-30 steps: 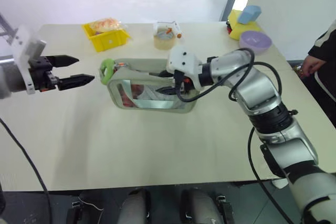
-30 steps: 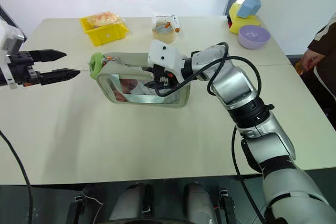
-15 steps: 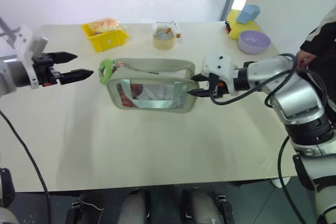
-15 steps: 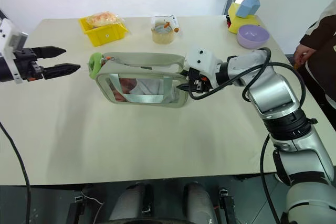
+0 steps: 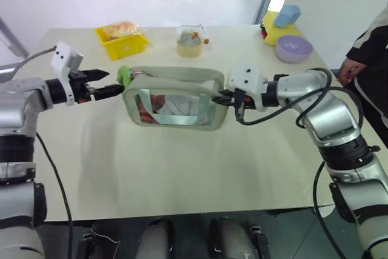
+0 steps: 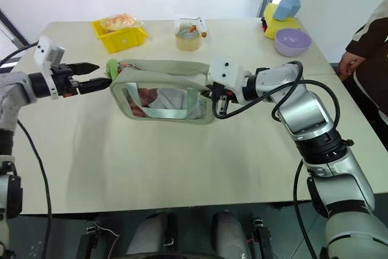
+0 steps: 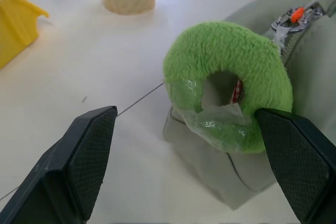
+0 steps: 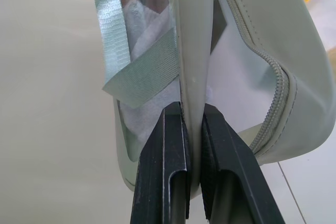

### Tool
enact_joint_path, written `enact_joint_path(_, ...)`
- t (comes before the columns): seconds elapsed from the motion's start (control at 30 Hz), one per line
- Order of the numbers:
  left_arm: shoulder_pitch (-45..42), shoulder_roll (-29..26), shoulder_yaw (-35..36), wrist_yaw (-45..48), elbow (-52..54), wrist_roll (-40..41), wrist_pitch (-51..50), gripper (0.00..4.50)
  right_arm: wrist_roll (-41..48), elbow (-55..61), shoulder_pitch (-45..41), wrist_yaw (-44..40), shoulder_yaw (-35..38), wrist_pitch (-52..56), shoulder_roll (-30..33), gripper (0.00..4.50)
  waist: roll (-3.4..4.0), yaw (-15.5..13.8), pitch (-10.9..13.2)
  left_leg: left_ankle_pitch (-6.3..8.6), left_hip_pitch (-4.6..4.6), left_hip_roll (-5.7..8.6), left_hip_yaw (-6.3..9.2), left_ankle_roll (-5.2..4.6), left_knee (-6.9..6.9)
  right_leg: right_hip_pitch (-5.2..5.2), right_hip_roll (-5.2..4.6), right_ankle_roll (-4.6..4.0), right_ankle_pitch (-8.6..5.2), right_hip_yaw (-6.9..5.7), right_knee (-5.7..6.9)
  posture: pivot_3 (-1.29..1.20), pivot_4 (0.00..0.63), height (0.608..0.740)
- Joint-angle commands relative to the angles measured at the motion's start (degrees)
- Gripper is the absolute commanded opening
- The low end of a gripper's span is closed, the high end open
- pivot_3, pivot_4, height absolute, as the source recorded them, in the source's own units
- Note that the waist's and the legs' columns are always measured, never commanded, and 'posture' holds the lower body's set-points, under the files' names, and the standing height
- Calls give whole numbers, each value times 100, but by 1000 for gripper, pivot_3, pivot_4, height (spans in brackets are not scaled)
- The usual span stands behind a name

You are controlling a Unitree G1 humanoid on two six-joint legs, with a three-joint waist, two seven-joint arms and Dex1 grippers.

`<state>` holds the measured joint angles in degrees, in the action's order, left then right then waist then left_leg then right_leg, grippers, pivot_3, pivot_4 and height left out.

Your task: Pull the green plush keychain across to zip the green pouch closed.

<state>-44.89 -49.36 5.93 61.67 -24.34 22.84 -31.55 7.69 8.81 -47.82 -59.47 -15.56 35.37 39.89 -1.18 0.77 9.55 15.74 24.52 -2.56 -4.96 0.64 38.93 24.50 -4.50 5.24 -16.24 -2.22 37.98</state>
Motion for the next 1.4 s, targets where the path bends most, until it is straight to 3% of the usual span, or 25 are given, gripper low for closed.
enact_joint_path(0.03,-202,50,30,-19,-54,-124,246,4500,-17,193,37,-5,-6,-126,-22,115,0,2,0,0,0,0,0,0,0,0,0,0,0,0,0,0,150,739)
enact_joint_path(0.3,-487,222,98,58,-458,-156,335,4500,13,290,91,-50,-16,-49,4,115,0,-5,0,0,-1,0,0,0,1,-1,0,0,0,0,1,0,150,739)
enact_joint_path(0.7,-1104,-22,87,381,-1434,-428,718,4500,55,489,335,-190,45,5,265,115,-1,-16,-1,0,-1,1,-1,0,3,-2,0,0,0,-2,1,0,150,739)
enact_joint_path(1.1,-1159,546,-10,523,-1552,-507,828,4500,65,562,325,-168,54,64,283,115,-2,-14,-1,0,-1,4,0,0,7,-8,-2,0,0,-8,1,0,150,739)
enact_joint_path(1.2,-1108,622,15,547,-1417,-452,765,3714,44,523,293,-135,49,61,249,0,-3,-21,-2,0,-1,4,0,0,9,-9,-3,1,0,-8,1,0,150,739)
enact_joint_path(1.4,-973,617,95,574,-1108,-380,597,601,-13,436,286,-109,31,-21,242,0,-2,-12,-1,0,-1,4,4,0,9,-10,-3,0,0,-8,1,0,150,739)
